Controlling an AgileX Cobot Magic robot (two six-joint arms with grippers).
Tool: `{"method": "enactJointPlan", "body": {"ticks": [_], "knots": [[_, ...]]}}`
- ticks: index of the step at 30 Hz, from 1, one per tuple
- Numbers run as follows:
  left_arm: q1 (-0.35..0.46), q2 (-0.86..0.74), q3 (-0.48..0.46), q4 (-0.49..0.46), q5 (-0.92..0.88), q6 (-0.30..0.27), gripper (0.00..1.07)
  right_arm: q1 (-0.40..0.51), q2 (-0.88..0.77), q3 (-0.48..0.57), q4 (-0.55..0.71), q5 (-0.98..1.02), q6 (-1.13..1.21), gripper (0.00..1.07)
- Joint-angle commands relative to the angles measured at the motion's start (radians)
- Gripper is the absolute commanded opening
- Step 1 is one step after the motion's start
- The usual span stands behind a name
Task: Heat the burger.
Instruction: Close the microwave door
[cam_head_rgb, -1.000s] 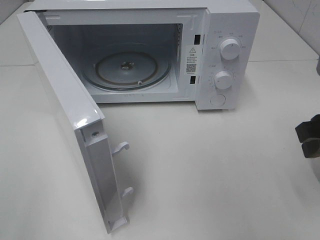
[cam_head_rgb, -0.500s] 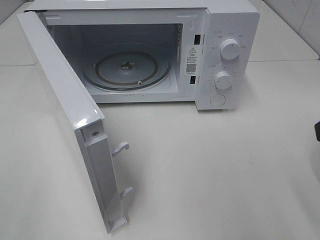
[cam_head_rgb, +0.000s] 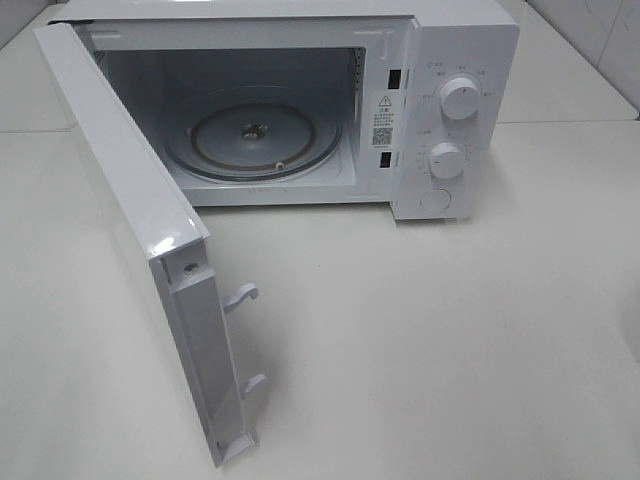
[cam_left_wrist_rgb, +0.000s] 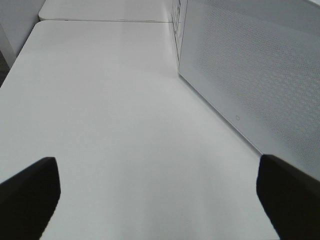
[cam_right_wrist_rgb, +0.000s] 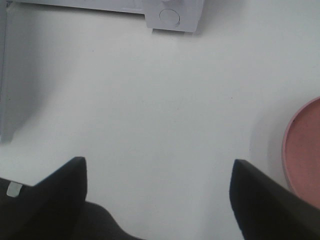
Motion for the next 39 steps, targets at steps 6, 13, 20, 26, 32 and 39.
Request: {"method": "enactJointPlan", "body": {"ticks": [6,13,20,26,32,39], "knots": [[-0.006,-0.005,0.004,-0.003,-0.014,0.000,1.00,-0.007,-0.018,0.006,-0.056,-0.005,0.017,0.75],[-0.006,-0.005,0.004,-0.003,-0.014,0.000,1.00,-0.007,-0.018,0.005,-0.068,-0.002,0.025,0.75],[-0.006,-0.005,0.004,-0.003,-0.014,0.000,1.00,-0.007,-0.087,0.030,-0.043,0.048,-0.048,0.75],[-0.006,-0.005,0.004,-0.003,-0.014,0.000,1.00,-0.007,-0.154,0.030,-0.043,0.048,-0.053,0.75],[-0.006,-0.005,0.004,-0.003,-0.014,0.000,1.00,-0.006,-0.241,0.031,-0.043,0.048,-0.053,0.75],[-0.006,-0.005,0.004,-0.003,-0.014,0.000,1.00,-0.006,-0.362,0.031,-0.043,0.048,-0.053,0.75]]}}
